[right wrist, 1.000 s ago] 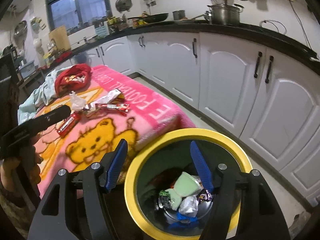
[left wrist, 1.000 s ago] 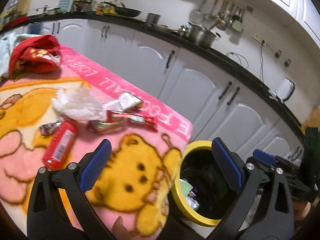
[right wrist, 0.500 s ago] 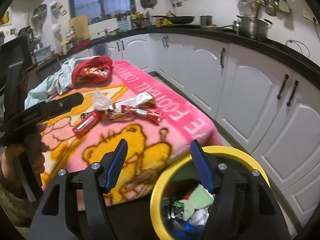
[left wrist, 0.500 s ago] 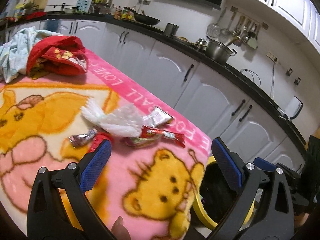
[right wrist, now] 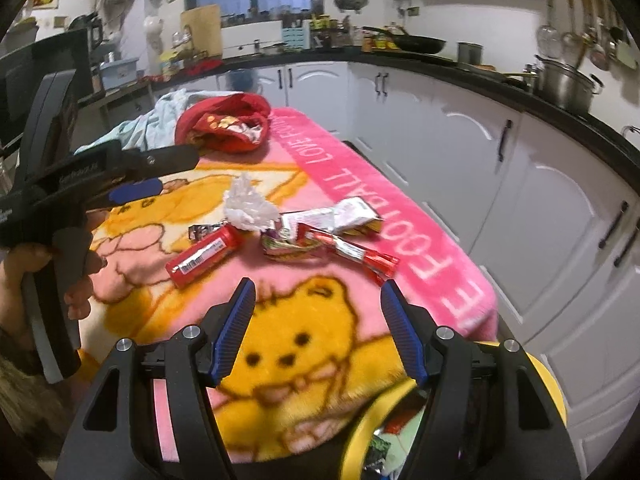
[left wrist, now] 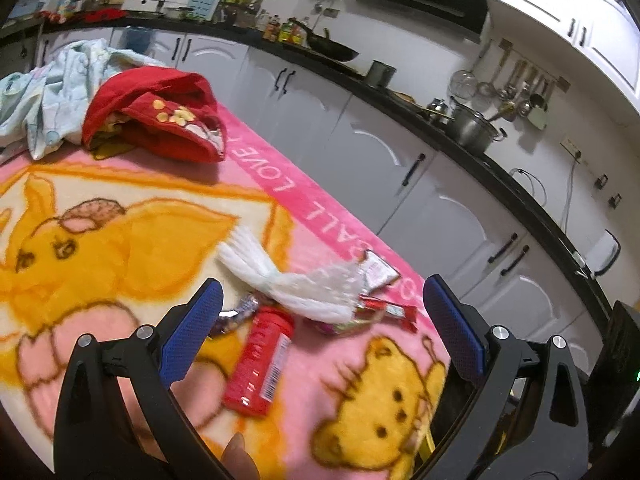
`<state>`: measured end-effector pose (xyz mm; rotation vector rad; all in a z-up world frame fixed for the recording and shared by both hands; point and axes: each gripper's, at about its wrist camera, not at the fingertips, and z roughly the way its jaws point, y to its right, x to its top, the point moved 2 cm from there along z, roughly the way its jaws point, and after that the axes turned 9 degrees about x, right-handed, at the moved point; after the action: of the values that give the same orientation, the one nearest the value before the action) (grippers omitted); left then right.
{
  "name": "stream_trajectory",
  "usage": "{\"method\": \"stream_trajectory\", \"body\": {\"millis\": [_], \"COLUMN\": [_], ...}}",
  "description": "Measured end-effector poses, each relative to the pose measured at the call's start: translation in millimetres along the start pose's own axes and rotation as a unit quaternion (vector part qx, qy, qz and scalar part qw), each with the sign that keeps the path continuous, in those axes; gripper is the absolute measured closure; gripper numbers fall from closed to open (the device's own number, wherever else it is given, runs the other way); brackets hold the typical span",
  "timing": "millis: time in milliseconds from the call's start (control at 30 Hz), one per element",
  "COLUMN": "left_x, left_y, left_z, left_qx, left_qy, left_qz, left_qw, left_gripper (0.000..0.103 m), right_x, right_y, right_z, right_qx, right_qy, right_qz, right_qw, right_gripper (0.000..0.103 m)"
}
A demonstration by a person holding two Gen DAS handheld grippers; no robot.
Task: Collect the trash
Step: 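Move both tools back over the blanket toward the remaining trash, then grasp the white mesh bundle with the left tool while the right tool grasps the yellow-purple snack packet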
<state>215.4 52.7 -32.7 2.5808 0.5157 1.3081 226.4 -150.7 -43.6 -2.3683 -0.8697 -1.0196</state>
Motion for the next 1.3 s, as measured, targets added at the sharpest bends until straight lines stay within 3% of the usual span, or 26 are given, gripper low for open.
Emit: {"method": "stream_trajectory", "body": {"millis": [233, 333, 700, 867, 1067, 1133, 1200, 1300], "left_x": [19, 24, 32, 24, 15, 13, 12, 12], "left_y": [-25, -32, -47, -47, -46, -46, -48, -46], "left_z": [25, 37, 94, 112, 121, 122, 121, 119], "left_qx": [0.016, 0.017, 0.012, 0.018, 0.030, 0.034, 0.032, 0.031], "left_qy": [-0.029, -0.045, -0.122, -0.157, -0.173, -0.173, -0.173, -0.169], "left_qz": [-0.020, -0.027, -0.058, -0.064, -0.058, -0.052, -0.051, -0.045], "left_qw": [0.9993, 0.9985, 0.9907, 0.9854, 0.9827, 0.9829, 0.9831, 0.9842], "left_gripper": [0.011, 0.017, 0.024, 0.030, 0.050, 0.066, 0.074, 0.081], "right_x": [15, 19, 30, 30, 23, 19, 15, 9], "right_y": [-5, -2, 0, -6, -11, -13, -14, -18], "right_z": [45, 64, 109, 119, 119, 118, 117, 117], "right_qx": [0.020, 0.019, 0.028, 0.041, 0.060, 0.067, 0.072, 0.075], "right_qy": [-0.025, -0.036, -0.075, -0.087, -0.099, -0.103, -0.108, -0.113], "right_qz": [-0.036, -0.049, -0.090, -0.104, -0.109, -0.111, -0.114, -0.121], "right_qw": [0.999, 0.998, 0.993, 0.990, 0.987, 0.986, 0.985, 0.983], "right_gripper": [0.041, 0.041, 0.042, 0.054, 0.076, 0.080, 0.089, 0.092]}}
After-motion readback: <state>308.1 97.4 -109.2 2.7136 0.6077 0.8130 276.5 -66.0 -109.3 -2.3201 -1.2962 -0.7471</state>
